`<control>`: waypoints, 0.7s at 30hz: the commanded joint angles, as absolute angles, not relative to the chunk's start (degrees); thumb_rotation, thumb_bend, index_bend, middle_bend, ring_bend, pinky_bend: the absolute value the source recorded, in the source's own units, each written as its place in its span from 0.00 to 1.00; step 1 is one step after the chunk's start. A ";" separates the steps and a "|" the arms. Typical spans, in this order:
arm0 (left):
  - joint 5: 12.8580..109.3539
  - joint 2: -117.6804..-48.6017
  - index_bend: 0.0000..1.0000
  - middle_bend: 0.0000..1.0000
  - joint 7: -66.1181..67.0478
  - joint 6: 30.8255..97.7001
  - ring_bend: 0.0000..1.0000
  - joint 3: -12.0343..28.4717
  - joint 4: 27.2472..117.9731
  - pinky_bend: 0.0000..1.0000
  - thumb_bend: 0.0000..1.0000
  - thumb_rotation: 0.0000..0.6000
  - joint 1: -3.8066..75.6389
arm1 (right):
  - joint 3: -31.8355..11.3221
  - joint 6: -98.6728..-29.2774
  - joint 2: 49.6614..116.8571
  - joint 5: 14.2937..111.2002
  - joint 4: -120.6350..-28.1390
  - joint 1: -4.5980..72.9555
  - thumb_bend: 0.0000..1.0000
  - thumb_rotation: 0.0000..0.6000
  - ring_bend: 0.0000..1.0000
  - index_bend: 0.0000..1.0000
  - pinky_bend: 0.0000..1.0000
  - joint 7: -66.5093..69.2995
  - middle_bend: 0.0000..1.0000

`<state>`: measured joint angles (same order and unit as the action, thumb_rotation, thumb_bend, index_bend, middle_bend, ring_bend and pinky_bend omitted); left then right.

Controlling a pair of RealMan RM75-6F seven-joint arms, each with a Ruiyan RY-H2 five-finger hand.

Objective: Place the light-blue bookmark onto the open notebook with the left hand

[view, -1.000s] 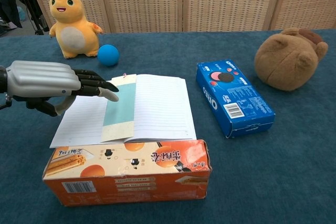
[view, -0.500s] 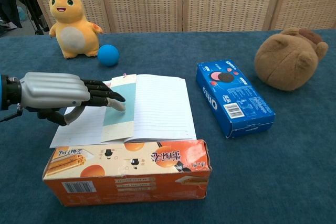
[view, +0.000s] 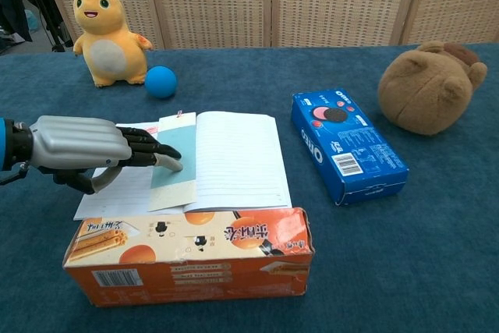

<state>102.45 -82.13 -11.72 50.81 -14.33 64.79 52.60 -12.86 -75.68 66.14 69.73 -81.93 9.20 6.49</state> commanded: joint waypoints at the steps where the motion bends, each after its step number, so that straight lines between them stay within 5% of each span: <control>1: 102.06 -81.34 0.00 0.00 -11.25 50.26 0.00 -14.46 65.76 0.00 1.00 1.00 52.40 | -12.86 -75.67 66.14 69.72 -81.93 9.20 0.00 1.00 0.00 0.00 0.00 6.51 0.00; 21: 102.87 -80.48 0.00 0.00 -10.39 48.86 0.00 -14.48 67.47 0.00 1.00 1.00 52.75 | -12.87 -75.55 66.17 69.57 -81.98 9.23 0.00 1.00 0.00 0.00 0.00 6.34 0.00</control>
